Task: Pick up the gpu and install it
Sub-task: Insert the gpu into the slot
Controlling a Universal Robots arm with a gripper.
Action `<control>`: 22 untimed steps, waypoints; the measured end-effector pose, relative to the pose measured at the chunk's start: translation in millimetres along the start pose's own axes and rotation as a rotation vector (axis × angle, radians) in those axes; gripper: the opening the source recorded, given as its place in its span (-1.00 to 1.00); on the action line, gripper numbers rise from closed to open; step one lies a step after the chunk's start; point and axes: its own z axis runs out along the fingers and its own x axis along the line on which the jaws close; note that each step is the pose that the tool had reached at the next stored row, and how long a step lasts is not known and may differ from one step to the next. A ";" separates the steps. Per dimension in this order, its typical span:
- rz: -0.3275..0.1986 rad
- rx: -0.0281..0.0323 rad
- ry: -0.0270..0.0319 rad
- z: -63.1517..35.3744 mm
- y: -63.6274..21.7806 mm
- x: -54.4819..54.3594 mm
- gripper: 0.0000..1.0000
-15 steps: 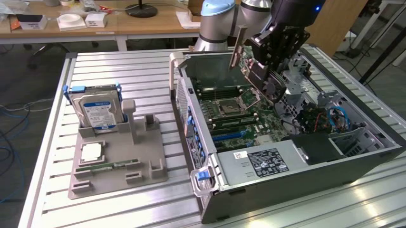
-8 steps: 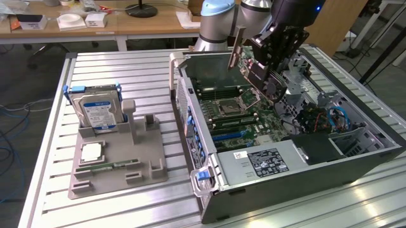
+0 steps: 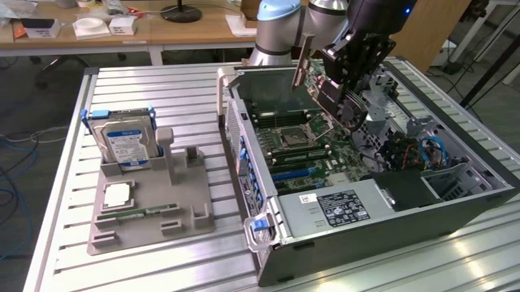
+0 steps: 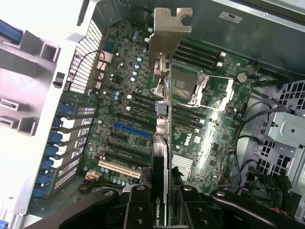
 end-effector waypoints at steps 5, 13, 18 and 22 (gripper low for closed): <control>-0.007 0.0001 0.0002 0.0 0.0 0.0 -0.47; -0.044 0.0003 0.0018 0.0 0.0 0.0 -0.47; -0.070 0.0005 0.0029 0.0 0.0 0.0 -0.47; -0.091 0.0007 0.0039 0.0 0.0 0.0 -0.47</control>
